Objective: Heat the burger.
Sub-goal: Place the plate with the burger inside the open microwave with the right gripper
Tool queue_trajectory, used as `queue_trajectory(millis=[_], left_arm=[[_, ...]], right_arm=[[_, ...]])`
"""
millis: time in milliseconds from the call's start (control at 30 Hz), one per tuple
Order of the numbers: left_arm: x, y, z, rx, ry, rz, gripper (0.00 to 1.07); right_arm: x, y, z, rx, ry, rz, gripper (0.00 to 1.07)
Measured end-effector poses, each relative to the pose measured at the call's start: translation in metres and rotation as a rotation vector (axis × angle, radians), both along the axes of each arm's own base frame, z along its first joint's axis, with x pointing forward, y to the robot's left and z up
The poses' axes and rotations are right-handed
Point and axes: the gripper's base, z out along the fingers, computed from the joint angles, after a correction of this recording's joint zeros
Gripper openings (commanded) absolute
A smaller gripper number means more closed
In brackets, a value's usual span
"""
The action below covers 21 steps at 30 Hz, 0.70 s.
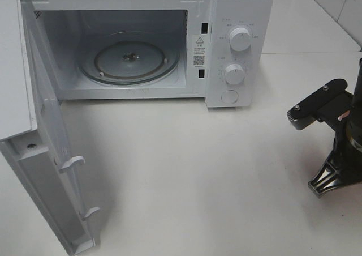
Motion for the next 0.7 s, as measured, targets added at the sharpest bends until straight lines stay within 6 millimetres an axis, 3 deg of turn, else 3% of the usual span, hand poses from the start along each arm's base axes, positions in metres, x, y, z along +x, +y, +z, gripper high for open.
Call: queue_trajectory(millis=[700], left_arm=[[0.000, 0.000, 0.000, 0.000, 0.000, 0.000, 0.94]], right_arm=[[-0.058, 0.015, 0.023, -0.028, -0.034, 0.161, 0.00]])
